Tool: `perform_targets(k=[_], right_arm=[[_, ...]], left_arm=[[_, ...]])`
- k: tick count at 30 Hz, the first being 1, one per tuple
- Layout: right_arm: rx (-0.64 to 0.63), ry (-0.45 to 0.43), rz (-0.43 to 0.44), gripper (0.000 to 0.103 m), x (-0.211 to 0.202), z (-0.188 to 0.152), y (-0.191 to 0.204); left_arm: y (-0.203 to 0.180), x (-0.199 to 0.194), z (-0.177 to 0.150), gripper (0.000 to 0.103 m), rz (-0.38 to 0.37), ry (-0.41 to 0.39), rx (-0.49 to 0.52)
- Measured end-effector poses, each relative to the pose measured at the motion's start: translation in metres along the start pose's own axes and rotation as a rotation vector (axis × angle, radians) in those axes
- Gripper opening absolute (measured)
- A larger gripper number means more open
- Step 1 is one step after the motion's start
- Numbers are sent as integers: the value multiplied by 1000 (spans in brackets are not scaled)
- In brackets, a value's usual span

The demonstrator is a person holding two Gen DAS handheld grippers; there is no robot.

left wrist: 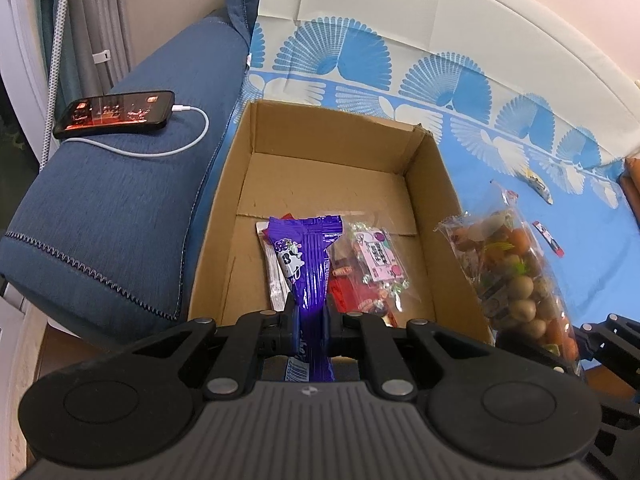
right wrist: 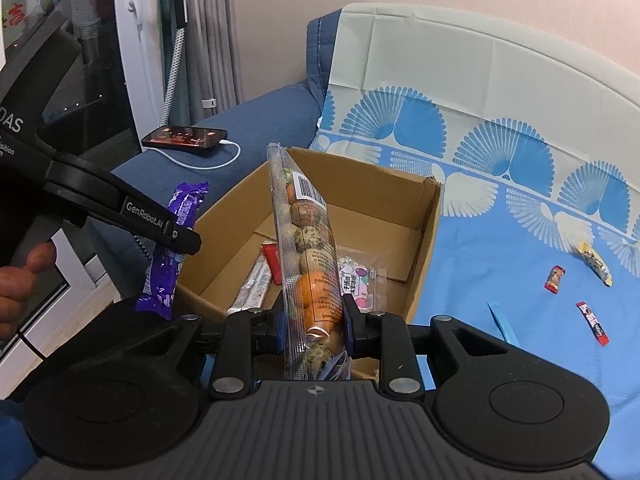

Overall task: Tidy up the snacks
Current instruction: 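Lower both snacks into the box and open both tools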

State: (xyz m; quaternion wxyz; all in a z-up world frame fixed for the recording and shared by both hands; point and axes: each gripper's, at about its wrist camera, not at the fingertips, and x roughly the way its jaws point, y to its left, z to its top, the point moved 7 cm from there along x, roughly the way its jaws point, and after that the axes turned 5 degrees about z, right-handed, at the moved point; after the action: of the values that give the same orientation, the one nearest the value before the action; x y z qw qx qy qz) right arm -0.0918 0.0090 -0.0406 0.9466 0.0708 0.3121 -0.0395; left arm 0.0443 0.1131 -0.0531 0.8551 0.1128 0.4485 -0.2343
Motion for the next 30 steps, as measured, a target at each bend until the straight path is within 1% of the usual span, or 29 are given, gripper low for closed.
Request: perform_targets(k=[12, 17, 30], right_arm=[[47, 32, 22, 27, 43, 14, -15], [82, 54, 29, 27, 67, 16, -24], [144, 103, 21, 27, 122, 20, -47]], left_arm=[[2, 42, 27, 11, 21, 36, 6], [2, 62, 36, 11, 6, 61, 15], [-3, 107, 48, 11, 8, 105, 52]])
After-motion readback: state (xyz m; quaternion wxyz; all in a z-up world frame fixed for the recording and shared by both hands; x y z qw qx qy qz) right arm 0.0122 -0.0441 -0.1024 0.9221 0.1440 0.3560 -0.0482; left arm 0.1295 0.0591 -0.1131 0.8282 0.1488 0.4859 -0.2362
